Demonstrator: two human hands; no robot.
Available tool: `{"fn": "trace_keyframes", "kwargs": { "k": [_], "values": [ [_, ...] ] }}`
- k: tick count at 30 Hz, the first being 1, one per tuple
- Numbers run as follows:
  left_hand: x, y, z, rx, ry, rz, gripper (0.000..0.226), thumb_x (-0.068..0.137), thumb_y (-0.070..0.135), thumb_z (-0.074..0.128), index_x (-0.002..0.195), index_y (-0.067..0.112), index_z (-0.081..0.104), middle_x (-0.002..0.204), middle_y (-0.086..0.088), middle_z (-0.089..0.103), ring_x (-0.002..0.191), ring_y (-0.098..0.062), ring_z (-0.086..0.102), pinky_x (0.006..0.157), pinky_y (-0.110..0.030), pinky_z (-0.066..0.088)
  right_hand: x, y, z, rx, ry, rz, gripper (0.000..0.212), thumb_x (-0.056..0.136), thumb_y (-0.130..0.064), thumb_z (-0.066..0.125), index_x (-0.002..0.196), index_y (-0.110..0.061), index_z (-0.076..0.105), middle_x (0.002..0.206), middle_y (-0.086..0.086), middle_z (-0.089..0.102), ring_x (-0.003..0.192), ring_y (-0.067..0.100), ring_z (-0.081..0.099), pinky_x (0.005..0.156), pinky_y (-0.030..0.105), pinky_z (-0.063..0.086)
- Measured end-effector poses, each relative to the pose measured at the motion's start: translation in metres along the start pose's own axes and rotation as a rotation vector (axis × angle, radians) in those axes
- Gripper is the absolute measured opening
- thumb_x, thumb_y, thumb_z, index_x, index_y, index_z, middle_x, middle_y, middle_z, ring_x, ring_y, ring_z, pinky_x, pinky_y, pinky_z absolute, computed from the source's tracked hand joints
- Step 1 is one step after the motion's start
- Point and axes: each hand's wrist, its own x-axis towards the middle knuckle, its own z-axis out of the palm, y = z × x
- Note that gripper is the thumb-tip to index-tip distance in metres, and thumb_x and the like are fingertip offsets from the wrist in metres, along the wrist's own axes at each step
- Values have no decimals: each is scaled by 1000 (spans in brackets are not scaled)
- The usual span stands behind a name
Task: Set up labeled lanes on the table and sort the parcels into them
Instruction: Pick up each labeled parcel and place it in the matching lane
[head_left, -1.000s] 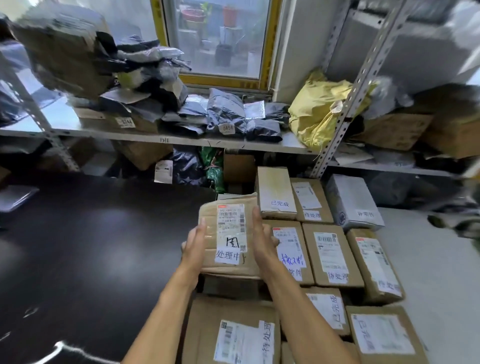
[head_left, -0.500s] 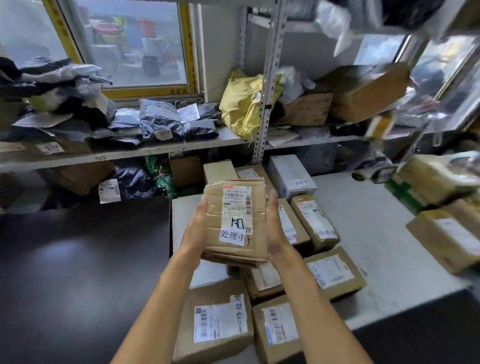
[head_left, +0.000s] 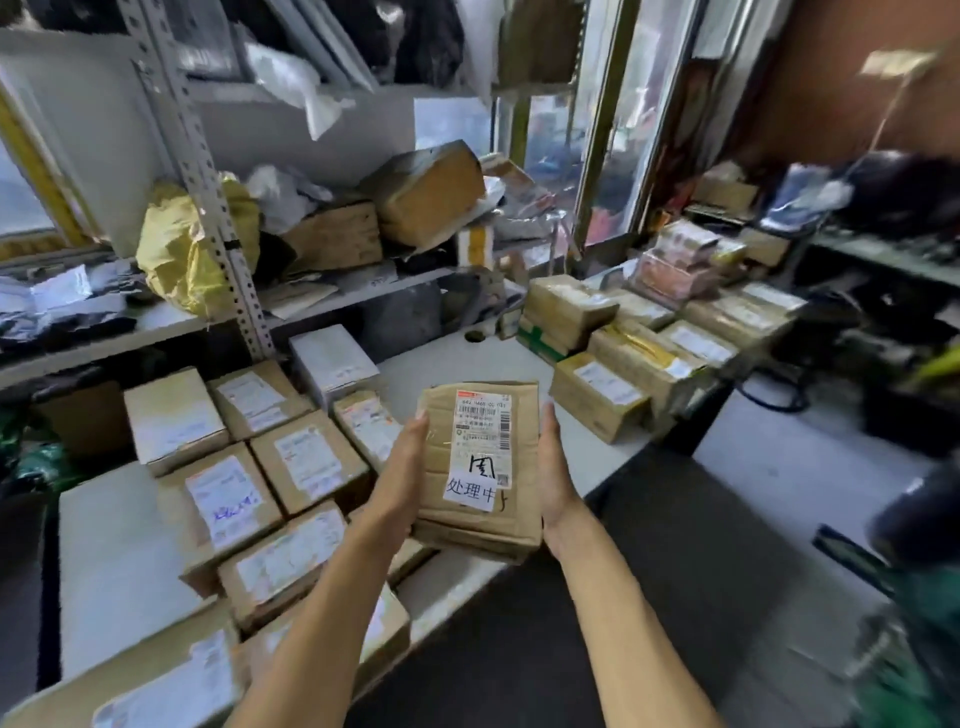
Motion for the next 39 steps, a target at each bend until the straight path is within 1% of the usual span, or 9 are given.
{"fn": "trace_keyframes", "kwargs": {
  "k": [6,9,13,15,19,24,29,34,39],
  "values": [
    [2,-19,140,44,-141,1,43,106,48,37,95,21,70,88,-1,78,64,-6,73,61,-24,53,-27,-17,-138,154,106,3,74,101,-72,16,142,-28,60,133,1,70,115,15,69,82,29,59],
    [8,-25,196,113,-272,16,47,106,51,32,109,22,69,95,-4,78,69,-5,74,50,-13,50,-41,-24,-189,127,236,-16,83,89,-88,29,144,-34,59,139,-2,66,126,17,63,96,36,56],
    [20,-31,260,113,-421,14,53,104,57,35,127,20,65,109,-5,77,98,-20,75,86,-33,59,-52,-34,-247,122,361,-44,94,75,-97,33,145,-39,57,142,-5,64,130,16,60,106,41,50],
    [31,-36,288,105,-455,-8,56,99,65,41,131,24,62,116,-5,75,107,-23,72,102,-47,52,-52,-37,-274,139,412,-28,87,83,-93,30,143,-37,58,139,-3,66,123,17,64,96,38,55],
    [59,-42,339,148,-523,-1,60,91,73,46,132,31,60,120,2,74,113,-17,69,107,-47,47,-41,-42,-324,192,489,15,77,93,-81,21,138,-33,62,131,-1,69,114,16,66,75,31,54],
    [104,-36,407,197,-644,-9,49,105,57,33,127,28,65,114,5,76,105,-7,71,90,-27,50,-11,-61,-375,205,568,32,55,104,-67,14,106,-41,63,112,-15,67,87,4,61,65,23,48],
    [175,-22,479,253,-712,5,50,103,62,30,122,32,66,110,8,75,103,-4,67,78,-19,42,42,-100,-433,179,678,-8,54,108,-58,15,145,-34,46,133,-5,57,95,4,55,58,12,48],
    [227,0,540,302,-781,11,76,88,82,37,141,31,56,139,6,62,131,-13,53,116,-37,34,84,-134,-478,193,771,-25,49,108,-60,15,140,-39,45,130,-8,55,99,8,51,64,12,41],
    [260,9,580,315,-767,6,56,100,66,34,133,29,60,124,8,70,121,-11,60,105,-35,38,126,-143,-519,252,763,-21,64,101,-74,18,134,-38,59,145,1,60,103,13,61,80,31,47]
  ]
}}
